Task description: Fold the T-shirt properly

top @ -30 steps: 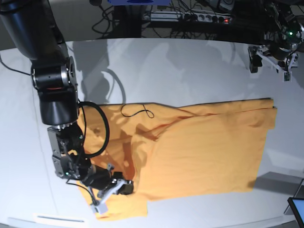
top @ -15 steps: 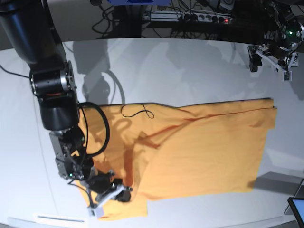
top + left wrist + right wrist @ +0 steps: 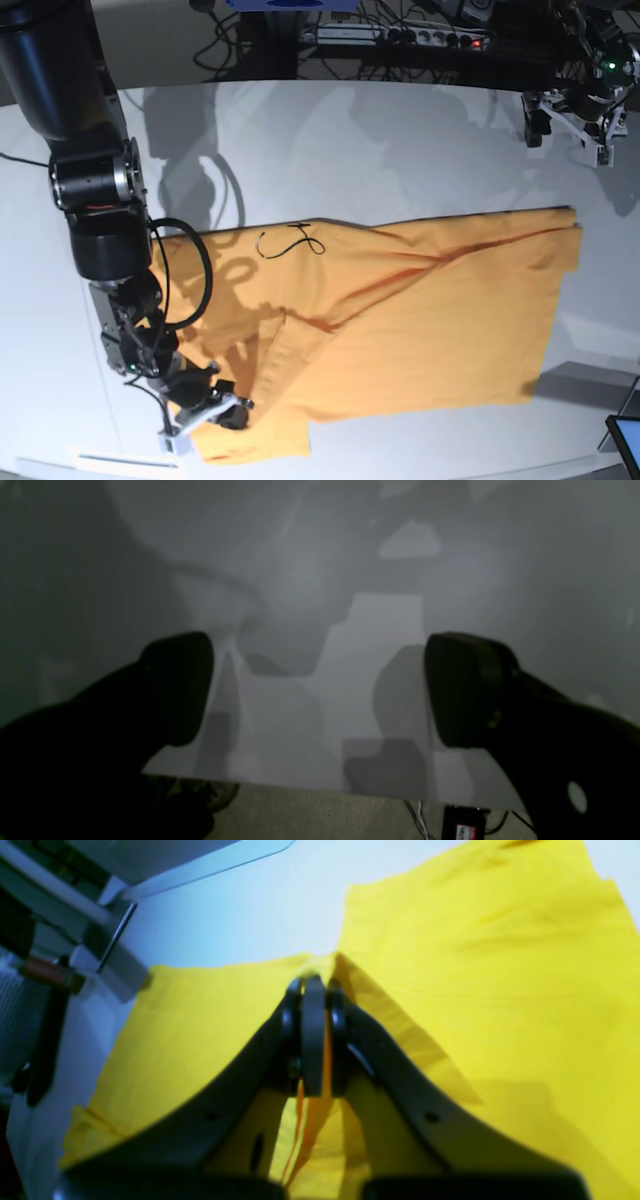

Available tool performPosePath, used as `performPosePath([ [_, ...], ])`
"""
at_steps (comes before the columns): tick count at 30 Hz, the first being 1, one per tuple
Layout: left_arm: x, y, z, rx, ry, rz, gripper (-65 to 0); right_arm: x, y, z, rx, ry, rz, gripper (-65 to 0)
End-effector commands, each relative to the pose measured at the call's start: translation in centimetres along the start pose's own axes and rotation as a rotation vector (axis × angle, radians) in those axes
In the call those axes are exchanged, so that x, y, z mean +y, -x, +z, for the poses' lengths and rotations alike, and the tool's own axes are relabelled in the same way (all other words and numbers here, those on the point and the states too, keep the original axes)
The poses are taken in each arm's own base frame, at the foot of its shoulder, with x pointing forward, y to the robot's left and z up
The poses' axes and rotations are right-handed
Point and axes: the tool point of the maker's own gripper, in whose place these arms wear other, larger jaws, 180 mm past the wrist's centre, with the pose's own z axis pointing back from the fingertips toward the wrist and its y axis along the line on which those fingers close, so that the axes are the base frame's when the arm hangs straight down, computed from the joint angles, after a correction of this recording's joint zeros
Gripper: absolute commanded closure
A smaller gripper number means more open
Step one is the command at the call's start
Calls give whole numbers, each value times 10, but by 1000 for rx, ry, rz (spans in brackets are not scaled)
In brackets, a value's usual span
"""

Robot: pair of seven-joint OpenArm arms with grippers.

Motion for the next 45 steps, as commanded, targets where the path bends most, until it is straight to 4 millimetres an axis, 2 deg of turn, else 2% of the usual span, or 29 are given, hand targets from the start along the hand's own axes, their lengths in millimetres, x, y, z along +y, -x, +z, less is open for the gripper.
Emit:
performPosePath([
  [1, 5, -12, 4, -33, -8, -21, -650, 12, -32, -1, -72, -29, 17, -1],
  [4, 5, -12, 4, -34, -8, -22, -650, 8, -26, -1, -58, -19, 8, -6],
  [6, 5, -12, 4, -34, -8, -22, -650, 6, -24, -2, -53, -16, 5, -44],
  [8, 5, -12, 4, -34, -8, -22, -650, 6, -20, -1, -45, -16, 4, -123],
  [13, 4, -12, 4, -34, -6, -21, -650, 10, -16, 1, -34, -31, 17, -386],
  [16, 4, -12, 4, -35, -6, -22, -650, 7, -25, 9, -62, -29, 36, -498],
  [18, 4, -12, 4, -35, -6, -22, -650, 5, -23, 13, -69, -31, 34, -566],
  [20, 4, -12, 4, -35, -6, -22, -650, 0, -20, 20, -73, -27, 47, -598],
  [24, 3, -14, 3, -39, -6, -20, -650, 7, -2, 37, -89, -56, 80, -605],
  [26, 3, -16, 3, -45, -4, -20, -650, 0, 9, 51, -59, -47, 108, -605],
  [28, 1, -17, 2, -47, -1, -21, -650, 2, 21, 62, -11, -53, 142, -605],
  [30, -11, -19, -4, -43, 33, -44, -650, -3, 25, 77, 8, -41, 143, -605],
  [33, -31, -23, -14, -35, 90, -78, -650, -16, 13, 109, -32, -1, 106, -605],
  [36, -40, -32, -21, -53, 112, -78, -650, -20, 6, 132, -42, 10, 58, -605],
  [39, -39, -33, -29, -52, 114, -51, -650, -41, 23, 161, -14, 31, -62, -576],
  [43, -54, -26, -40, -9, 146, -105, -650, -59, 53, 180, -21, 71, -196, -538],
  [45, -53, -17, -43, 28, 109, -168, -650, -64, 67, 184, 7, 106, -249, -535],
])
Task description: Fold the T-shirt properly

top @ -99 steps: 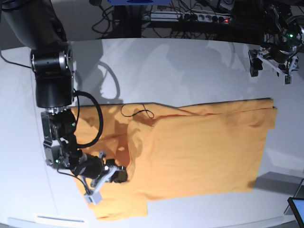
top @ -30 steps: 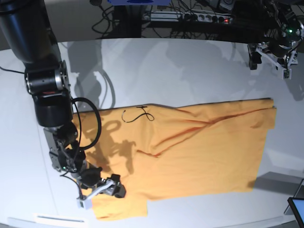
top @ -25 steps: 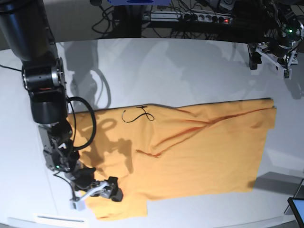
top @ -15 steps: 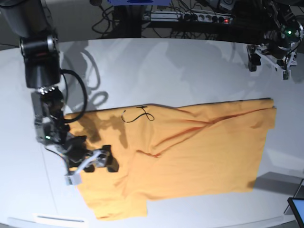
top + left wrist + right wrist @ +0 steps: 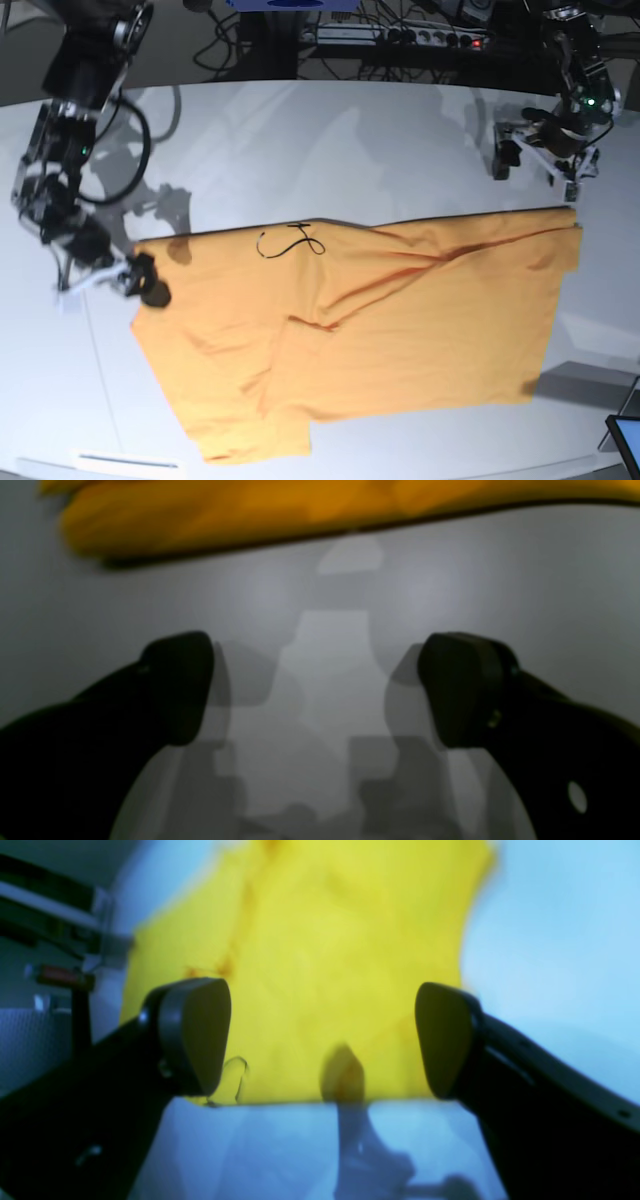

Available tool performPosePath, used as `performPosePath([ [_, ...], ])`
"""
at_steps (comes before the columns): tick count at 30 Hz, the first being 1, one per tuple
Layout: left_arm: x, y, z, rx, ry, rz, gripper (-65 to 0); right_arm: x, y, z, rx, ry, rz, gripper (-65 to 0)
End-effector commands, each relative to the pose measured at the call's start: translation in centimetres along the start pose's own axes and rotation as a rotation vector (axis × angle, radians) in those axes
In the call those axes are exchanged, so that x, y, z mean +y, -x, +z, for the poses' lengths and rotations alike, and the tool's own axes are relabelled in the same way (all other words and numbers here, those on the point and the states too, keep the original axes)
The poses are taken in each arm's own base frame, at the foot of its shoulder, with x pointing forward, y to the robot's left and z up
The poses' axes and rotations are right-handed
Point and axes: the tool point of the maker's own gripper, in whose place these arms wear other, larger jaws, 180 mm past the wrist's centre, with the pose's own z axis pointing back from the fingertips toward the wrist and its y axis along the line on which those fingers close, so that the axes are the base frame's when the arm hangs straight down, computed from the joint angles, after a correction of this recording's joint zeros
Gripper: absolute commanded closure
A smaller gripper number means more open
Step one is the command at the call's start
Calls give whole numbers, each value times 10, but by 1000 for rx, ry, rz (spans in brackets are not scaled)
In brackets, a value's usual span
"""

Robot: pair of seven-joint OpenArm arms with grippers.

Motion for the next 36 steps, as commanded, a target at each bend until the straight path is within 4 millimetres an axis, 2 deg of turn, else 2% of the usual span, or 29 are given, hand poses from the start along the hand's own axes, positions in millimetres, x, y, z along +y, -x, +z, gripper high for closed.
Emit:
performPosePath([
  [1, 4, 18, 0, 82, -39, -67, -650, 19, -23, 1, -69, -46, 17, -535],
  [3, 2, 16, 0, 42, -73, -107, -650, 21, -16, 1, -72, -37, -27, -537],
  [7, 11, 20, 18, 0, -201, -175, -650, 16, -7, 5, -67, 5, -92, -535],
  [10, 26, 19, 36, -35, -300, -144, -650, 8, 5, 6, -46, 28, -123, -535],
  [13, 50, 21, 55, -83, -384, -89, -650, 2, 15, 9, -29, 46, -142, -535],
  [18, 66, 29, 62, -149, -425, -53, -650, 2, 27, 9, 16, 49, -160, -535],
  [23, 94, 16, 78, -196, -526, -80, -650, 4, 38, 5, 44, 46, -201, -535],
  [25, 106, 11, 85, -194, -586, -137, -650, 1, 41, 4, 46, 68, -252, -535],
  [30, 107, 6, 86, -170, -623, -319, -650, -4, 48, 6, 54, 91, -287, -535],
  [36, 123, 7, 95, -122, -748, -474, -650, -12, 57, 11, 64, 112, -310, -535],
])
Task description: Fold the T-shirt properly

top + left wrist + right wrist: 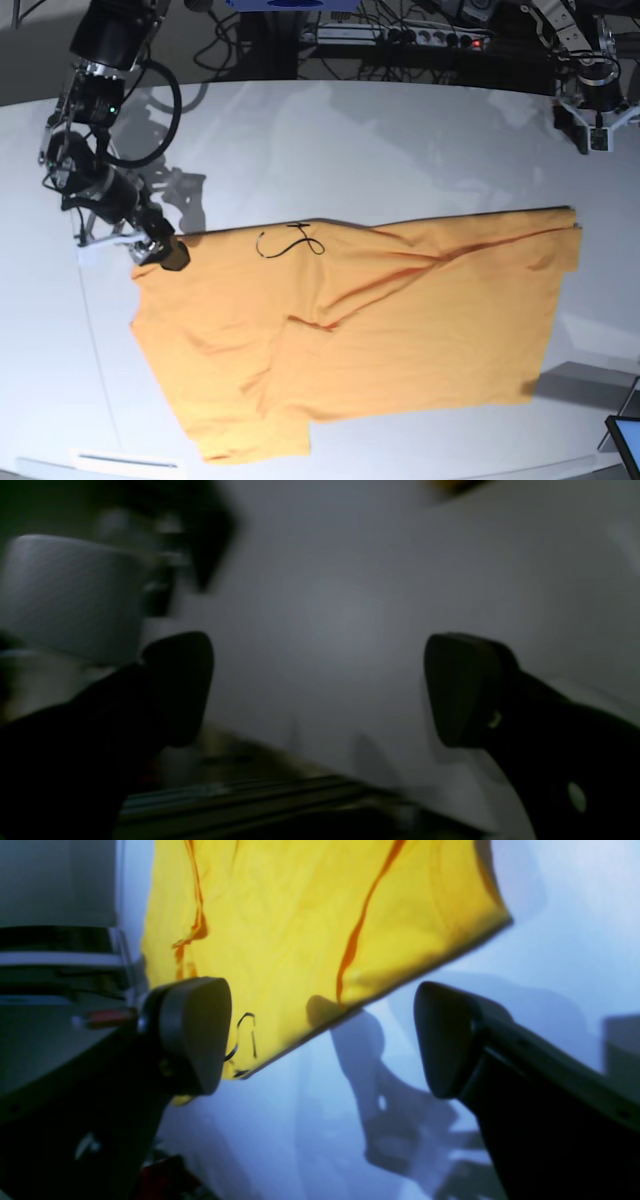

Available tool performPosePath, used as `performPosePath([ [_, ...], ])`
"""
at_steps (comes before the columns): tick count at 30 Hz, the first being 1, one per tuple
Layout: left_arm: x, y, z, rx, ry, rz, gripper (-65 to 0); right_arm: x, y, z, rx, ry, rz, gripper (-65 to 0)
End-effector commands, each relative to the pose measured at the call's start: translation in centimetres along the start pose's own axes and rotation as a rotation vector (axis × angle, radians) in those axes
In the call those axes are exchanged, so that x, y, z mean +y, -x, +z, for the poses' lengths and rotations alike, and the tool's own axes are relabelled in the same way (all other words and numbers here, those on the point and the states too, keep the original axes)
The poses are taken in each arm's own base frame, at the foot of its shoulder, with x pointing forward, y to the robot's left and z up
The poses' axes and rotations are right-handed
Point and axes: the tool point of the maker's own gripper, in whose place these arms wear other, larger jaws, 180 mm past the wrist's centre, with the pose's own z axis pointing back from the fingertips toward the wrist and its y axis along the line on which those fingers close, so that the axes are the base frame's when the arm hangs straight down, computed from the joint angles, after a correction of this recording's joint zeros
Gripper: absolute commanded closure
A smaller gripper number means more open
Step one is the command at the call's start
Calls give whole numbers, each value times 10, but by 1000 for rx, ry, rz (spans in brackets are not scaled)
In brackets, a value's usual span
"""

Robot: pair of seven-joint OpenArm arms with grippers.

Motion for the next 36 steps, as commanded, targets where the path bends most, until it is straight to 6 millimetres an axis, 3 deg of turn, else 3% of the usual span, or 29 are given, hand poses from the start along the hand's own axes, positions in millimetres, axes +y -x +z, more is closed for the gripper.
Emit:
performPosePath([
  [1, 7, -4, -1, -25, -21, -21, -650, -4, -3, 3, -3, 25, 10, -535],
  [10, -7, 26, -21, 59, 32, -130, -650, -22, 2, 11, -20, 51, -57, -535],
  [13, 0, 33, -30, 85, 2, -210, -650, -20, 5, 10, -16, 46, -60, -535],
  [18, -4, 30, -41, 87, -11, -226, -650, -22, 7, 10, -12, 49, -64, -535],
  [20, -10, 30, -38, 79, 0, -135, -650, -23, 8, 10, -10, 52, -65, -535],
  [24, -40, 35, -23, 61, 168, 168, -650, -28, 12, 12, -3, 62, -70, -535],
  [28, -40, 30, -13, 88, 332, 468, -650, -30, 15, 13, 1, 66, -72, -535],
  [32, -6, 20, -3, 37, 435, 758, -650, -30, 15, 13, 1, 68, -73, -535],
  [36, 28, 7, 3, -21, 467, 943, -650, -30, 15, 13, 1, 68, -73, -535],
])
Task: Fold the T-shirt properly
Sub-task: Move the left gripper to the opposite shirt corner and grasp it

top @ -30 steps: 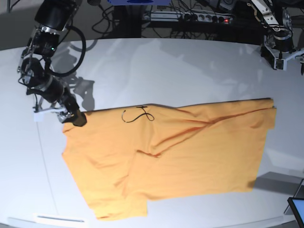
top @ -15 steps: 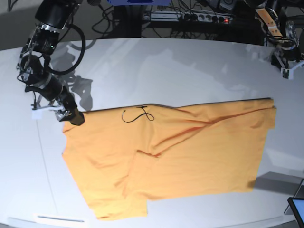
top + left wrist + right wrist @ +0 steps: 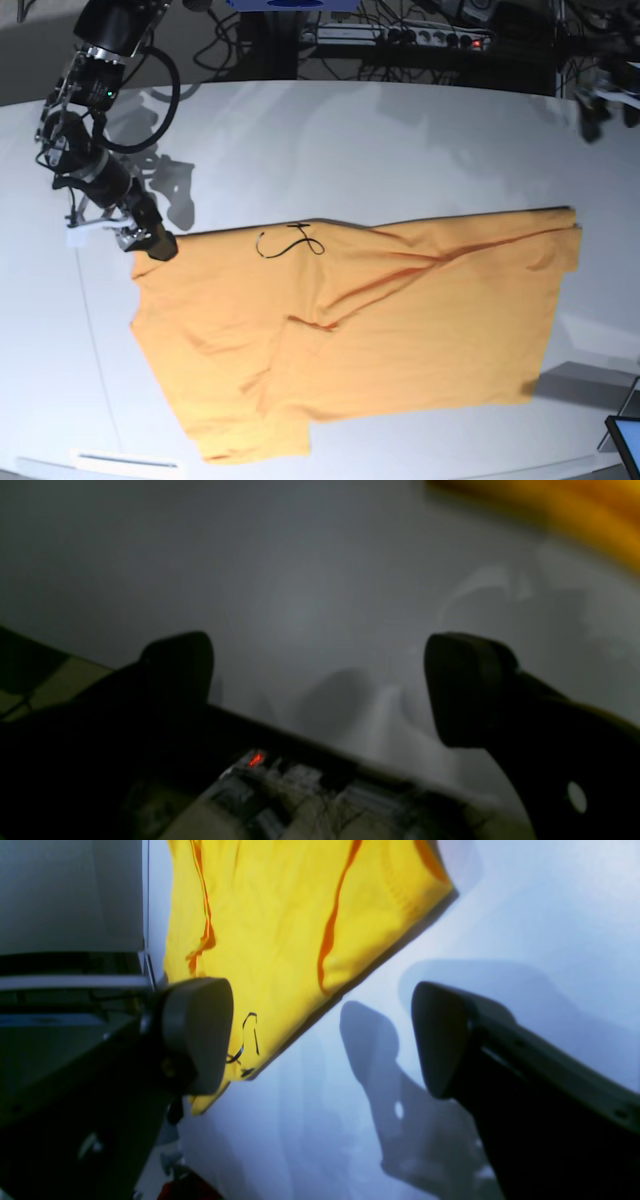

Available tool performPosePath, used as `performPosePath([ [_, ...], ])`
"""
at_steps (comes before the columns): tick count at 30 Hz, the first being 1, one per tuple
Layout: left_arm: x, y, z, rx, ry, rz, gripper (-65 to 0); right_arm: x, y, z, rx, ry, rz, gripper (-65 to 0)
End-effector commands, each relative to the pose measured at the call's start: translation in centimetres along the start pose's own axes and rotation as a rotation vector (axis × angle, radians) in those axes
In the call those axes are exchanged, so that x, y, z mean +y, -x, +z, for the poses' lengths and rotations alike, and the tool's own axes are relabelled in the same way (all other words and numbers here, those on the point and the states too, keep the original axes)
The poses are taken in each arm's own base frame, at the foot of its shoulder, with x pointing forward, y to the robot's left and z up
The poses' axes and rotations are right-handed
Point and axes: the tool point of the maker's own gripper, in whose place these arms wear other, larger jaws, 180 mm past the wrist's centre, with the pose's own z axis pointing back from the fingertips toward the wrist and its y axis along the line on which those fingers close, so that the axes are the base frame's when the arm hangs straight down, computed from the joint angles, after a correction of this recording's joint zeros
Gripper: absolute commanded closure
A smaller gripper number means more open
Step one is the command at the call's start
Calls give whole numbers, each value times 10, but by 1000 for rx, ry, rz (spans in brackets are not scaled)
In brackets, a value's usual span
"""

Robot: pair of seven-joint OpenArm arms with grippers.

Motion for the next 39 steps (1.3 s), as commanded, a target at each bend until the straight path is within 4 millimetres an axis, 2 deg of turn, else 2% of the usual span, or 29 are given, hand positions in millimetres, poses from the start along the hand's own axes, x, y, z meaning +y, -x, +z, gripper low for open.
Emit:
performPosePath([
  [1, -2, -27, 4, -69, 28, -1, -650, -15, 9, 2, 37, 70, 0, -535],
  [5, -1, -41, 12, -119, 55, 76, -650, -19, 12, 4, 42, 77, -2, -535],
  [9, -7, -43, 3, -121, 73, 82, -650, -20, 13, 4, 44, 79, -2, -535],
  [12, -9, -26, -13, -78, 86, 123, -650, -21, 13, 5, 44, 81, 1, -535],
  [14, -3, -19, -25, -40, 91, 154, -586, -23, 15, 6, 49, 87, -2, -535],
  [16, -4, -3, -38, 31, 104, 186, -549, -24, 16, 6, 50, 87, -1, -535],
  [21, -4, 17, -57, 142, 120, 247, -539, -25, 15, 7, 50, 90, 1, -537],
  [27, -15, 11, -60, 134, 144, 229, -539, -24, 17, 6, 52, 88, -3, -537],
  [33, -42, 35, -53, 207, 191, 238, -539, -23, 16, 6, 50, 85, -2, -537],
  [39, -59, 45, -50, 225, 214, 253, -539, -23, 16, 6, 50, 84, 0, -540],
])
